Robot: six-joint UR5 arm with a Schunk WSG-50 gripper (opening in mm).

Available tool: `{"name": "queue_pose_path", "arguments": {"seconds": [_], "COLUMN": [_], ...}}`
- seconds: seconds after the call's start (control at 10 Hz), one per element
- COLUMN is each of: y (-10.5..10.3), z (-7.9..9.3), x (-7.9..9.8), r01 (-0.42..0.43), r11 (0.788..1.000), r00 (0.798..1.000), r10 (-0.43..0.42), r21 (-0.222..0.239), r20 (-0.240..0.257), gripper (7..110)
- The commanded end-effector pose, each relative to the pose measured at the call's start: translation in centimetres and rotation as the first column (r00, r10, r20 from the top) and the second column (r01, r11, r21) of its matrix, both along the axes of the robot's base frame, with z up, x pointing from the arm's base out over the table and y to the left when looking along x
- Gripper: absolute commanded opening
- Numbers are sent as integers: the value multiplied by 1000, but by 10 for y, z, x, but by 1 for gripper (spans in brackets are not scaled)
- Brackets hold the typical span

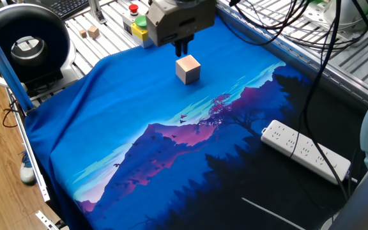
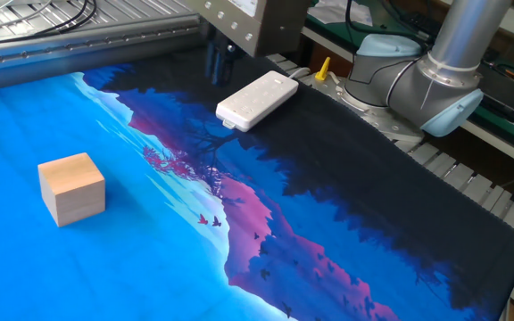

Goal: Use the gripper to push the small block from left to right

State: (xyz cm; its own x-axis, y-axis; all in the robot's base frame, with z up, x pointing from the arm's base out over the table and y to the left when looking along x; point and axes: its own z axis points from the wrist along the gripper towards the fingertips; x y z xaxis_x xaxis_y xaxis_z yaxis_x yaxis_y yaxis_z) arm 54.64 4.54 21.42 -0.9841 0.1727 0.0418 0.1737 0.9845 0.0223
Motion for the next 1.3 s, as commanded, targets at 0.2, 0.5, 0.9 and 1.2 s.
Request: {"name": "queue_pose_path", "arguments": {"seconds": [0.2,0.5,0.9,1.2], "y": [0,-7,-14,-11], "z": [3,11,14,14], "x": [9,5,6,7], "r01": [-104,-133,-151,-148], "r11": [994,991,987,988], "r00": [994,991,988,989], "r10": [104,133,152,149], "r21": [-15,-26,-49,-40], "r20": [31,13,14,14], "gripper": [7,7,7,7]}}
